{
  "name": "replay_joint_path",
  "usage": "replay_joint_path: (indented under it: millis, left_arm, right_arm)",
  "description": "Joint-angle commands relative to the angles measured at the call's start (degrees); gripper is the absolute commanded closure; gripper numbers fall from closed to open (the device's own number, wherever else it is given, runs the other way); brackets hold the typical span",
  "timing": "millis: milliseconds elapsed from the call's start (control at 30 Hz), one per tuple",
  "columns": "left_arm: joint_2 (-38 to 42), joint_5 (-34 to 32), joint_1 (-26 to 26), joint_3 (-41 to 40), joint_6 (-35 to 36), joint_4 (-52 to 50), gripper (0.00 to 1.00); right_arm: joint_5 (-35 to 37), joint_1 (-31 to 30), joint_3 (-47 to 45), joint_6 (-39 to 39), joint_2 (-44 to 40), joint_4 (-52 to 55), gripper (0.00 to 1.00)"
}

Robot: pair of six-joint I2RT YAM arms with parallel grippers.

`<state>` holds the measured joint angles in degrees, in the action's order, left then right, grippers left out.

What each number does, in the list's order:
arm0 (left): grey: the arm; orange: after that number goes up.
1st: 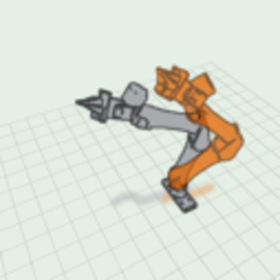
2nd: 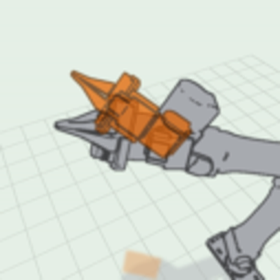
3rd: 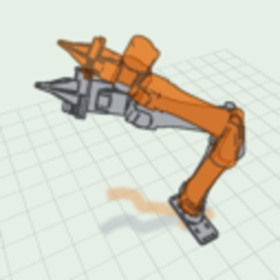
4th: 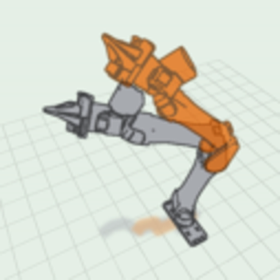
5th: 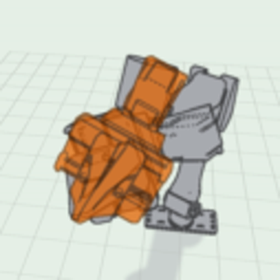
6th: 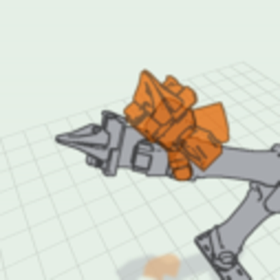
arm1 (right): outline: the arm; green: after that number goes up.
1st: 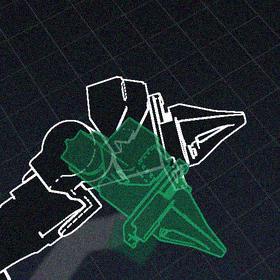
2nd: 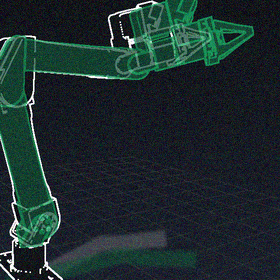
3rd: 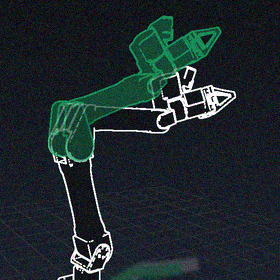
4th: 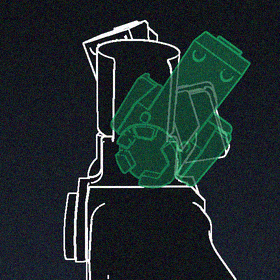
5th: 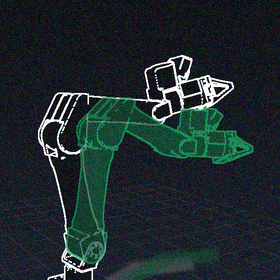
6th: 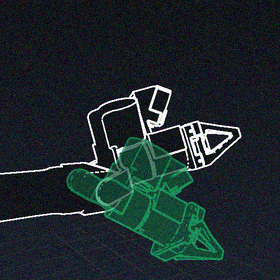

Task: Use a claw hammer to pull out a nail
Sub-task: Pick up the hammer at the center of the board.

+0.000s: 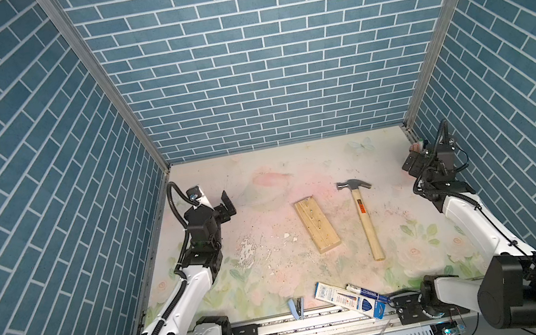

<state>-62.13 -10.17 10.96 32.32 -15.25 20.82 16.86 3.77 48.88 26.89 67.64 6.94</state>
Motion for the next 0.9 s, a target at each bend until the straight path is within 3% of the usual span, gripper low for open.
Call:
replay_joint_path:
  millis: [0, 267, 533, 867]
  left_arm:
    - [-1.6, 3.3, 4.5, 7.1, -6.4, -10.9, 0.01]
    - [-8.0, 11.3, 9.2, 24.0, -6.5, -30.9, 0.01]
    - [-12.8, 16.3, 10.5, 37.6, 0.5, -50.1, 0.01]
    - [-21.8, 20.9, 12.9, 44.2, 6.7, -59.8, 0.08]
  right_arm:
    - [-2.5, -0.3, 4.4, 3.1, 0.8, 10.0, 0.01]
    - [-7.7, -4.3, 11.0, -1.2, 4.1, 18.3, 0.02]
    - [-10.9, -11.3, 13.3, -4.5, 8.7, 21.8, 0.08]
    - [-12.8, -16.7, 14.7, -4.4, 18.5, 23.3, 0.25]
